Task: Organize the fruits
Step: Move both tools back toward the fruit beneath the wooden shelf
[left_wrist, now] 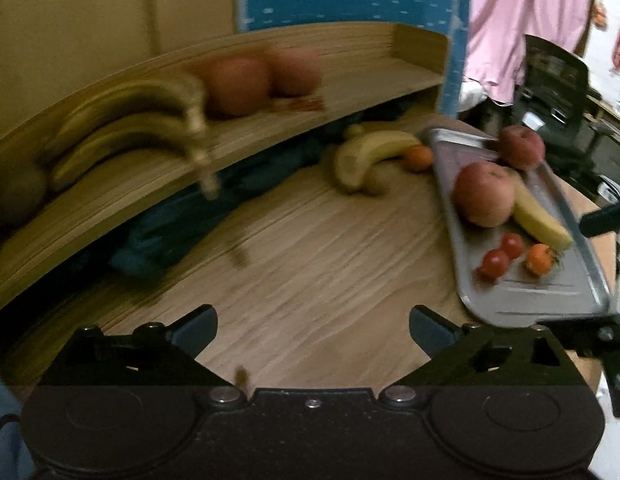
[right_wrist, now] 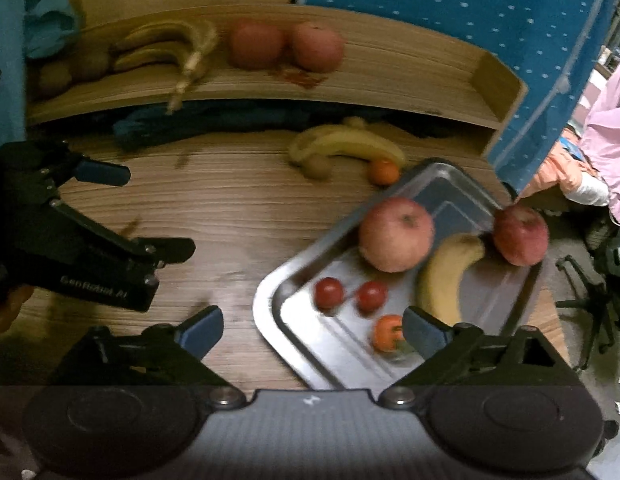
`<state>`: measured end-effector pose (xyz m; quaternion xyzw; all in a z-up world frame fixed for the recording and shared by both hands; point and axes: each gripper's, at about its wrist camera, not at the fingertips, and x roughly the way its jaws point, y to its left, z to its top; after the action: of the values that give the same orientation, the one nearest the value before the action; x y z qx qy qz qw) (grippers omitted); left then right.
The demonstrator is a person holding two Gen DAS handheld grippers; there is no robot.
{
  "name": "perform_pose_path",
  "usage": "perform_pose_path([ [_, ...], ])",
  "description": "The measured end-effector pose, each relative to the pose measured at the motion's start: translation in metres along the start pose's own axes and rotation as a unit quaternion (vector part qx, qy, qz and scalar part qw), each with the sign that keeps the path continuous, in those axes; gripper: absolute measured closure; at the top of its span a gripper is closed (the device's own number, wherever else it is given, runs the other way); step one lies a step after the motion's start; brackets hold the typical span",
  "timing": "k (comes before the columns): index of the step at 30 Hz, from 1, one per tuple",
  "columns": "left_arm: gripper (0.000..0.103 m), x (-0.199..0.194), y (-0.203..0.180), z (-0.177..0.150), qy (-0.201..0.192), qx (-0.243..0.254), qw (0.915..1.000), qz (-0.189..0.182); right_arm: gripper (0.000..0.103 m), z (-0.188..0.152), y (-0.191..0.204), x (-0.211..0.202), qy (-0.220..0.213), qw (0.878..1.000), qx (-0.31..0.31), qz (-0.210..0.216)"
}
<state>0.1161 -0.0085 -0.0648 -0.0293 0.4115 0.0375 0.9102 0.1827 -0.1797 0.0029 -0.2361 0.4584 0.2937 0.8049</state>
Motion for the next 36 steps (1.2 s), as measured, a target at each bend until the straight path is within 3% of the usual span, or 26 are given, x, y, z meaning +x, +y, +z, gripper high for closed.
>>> perform_pose_path([
  [12, 0.001, -0.02, 0.045, -0.019, 0.009, -0.049, 0.9971, 0.057, 0.0, 0.01, 0.057, 0.008, 0.005, 0.997, -0.044, 0.063],
  [21, 0.001, -0.026, 0.058, -0.023, 0.016, -0.066, 0.9941, 0.085, 0.0, 0.022, 0.08, 0.02, 0.016, 0.994, -0.06, 0.085],
  [36, 0.001, -0.003, 0.049, -0.002, 0.029, -0.065, 0.9931, 0.093, 0.0, 0.047, 0.056, 0.04, -0.021, 0.995, -0.063, 0.075],
])
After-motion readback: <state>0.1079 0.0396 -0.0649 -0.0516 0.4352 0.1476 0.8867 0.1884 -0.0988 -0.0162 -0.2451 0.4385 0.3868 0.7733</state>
